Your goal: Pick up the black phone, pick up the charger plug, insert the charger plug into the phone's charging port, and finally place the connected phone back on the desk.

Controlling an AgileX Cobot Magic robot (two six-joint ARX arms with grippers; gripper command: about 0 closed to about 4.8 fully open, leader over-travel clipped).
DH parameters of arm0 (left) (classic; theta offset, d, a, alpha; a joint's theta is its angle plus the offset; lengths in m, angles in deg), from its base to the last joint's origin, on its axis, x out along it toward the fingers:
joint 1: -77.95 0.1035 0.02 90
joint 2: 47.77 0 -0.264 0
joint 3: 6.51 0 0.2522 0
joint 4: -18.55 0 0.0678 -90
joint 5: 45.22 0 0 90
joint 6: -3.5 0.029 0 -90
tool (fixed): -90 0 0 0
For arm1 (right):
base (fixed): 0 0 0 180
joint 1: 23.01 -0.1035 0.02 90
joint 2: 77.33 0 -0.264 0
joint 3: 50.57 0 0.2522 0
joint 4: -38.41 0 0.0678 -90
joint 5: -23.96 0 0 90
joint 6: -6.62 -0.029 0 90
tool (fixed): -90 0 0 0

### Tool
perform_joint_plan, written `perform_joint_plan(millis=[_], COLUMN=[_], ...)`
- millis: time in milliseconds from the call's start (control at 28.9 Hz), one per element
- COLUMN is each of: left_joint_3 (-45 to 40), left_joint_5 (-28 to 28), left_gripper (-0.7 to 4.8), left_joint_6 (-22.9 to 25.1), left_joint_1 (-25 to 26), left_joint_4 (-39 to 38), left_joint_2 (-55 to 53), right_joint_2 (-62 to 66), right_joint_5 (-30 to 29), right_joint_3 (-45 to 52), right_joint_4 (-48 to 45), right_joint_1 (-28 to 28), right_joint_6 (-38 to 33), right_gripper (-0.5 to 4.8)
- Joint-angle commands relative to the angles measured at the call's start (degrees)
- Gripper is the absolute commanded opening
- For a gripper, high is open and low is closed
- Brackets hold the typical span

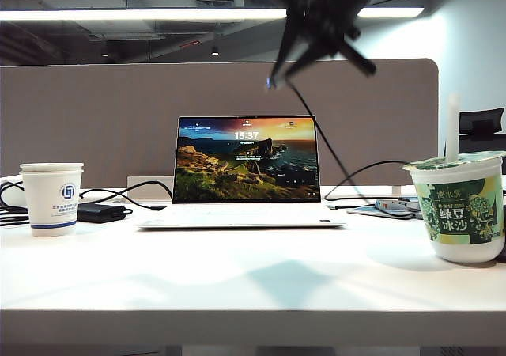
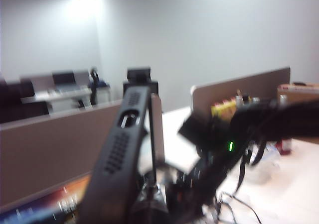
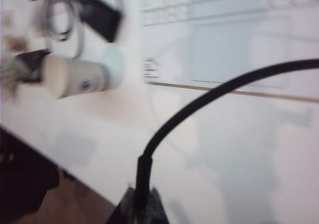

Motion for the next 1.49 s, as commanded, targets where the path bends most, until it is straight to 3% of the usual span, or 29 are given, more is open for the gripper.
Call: perform_joint_plan(millis=[35,242,588,727,969,1211,1488], left_joint_3=[0.5,0.5,0.5,0.5,0.5,0.5,0.5], left_joint_5=[-3.0,-12.1,-23.6,-27.0,-32.2,-32.6,-33.8], left_gripper=[-0.07,-0.07,-0.07,-0.07,-0.07,-0.07,-0.07], left_joint_6=[-1.4,-1.6,-1.0,1.8,4.0,3.7,3.3], left_joint_1=[0.1,0.1,0.1,0.1,0.1,0.1,0.1], left_joint_4=[-1.4,-3.0,-2.9,-2.8,-1.6,1.9,4.8], left_joint_2=[-0.9,-3.7,-9.8,-13.0,-17.5,-19.7,-20.2], right_joint_2=[-3.4,-9.2,-15.1,-15.9,-17.2,-20.4,-21.5], right_joint_5=[-5.0,-9.4,-18.0,-20.6,-31.5,-35.6,-42.2], right_joint_3=[-0.2,-0.2,-0.2,-0.2,-0.2,-0.2,-0.1], right_joint_4=[-3.8,-8.3,-14.4,-14.4,-14.3,-13.9,-13.3], right_joint_1=[0.2,0.3,0.9,1.0,1.0,1.0,0.8], right_joint_6=[11.9,24.2,29.8,30.1,34.9,42.9,44.5], right_gripper=[-0.05,-0.05,-0.05,-0.05,-0.06,-0.06,-0.06])
